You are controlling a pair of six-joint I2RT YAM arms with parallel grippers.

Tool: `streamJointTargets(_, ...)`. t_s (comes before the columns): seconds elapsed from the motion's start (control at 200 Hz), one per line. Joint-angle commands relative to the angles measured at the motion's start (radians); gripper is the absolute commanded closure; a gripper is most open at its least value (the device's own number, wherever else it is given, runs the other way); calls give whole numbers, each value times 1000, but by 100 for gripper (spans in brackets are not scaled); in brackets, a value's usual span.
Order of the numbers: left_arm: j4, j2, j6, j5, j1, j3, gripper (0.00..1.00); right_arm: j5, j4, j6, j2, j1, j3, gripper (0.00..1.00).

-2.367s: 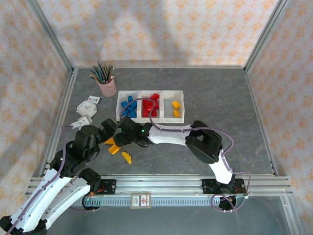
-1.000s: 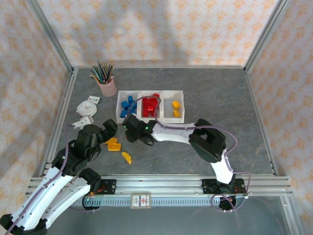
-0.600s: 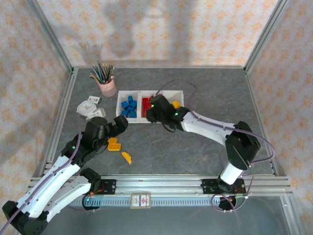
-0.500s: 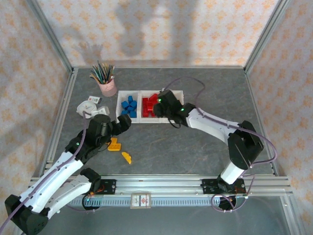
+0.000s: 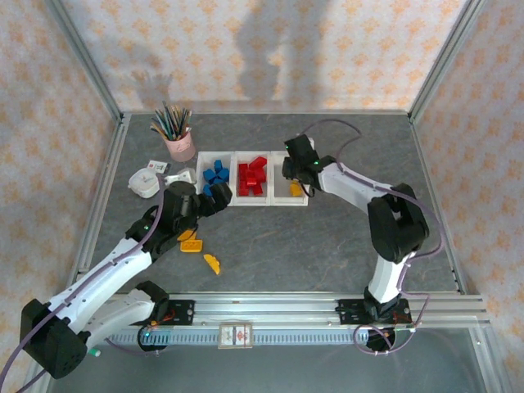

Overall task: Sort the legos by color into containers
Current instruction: Place the lego in the container, then pick up the lego from the bottom-center of the table.

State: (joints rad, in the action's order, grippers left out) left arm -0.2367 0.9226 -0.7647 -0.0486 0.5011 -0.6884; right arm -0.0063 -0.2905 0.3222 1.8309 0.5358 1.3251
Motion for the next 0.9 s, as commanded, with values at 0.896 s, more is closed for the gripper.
streamJointTargets(0.896, -235, -193, -23, 120, -22, -1, 1, -5, 12, -29, -230, 359, -164, 33)
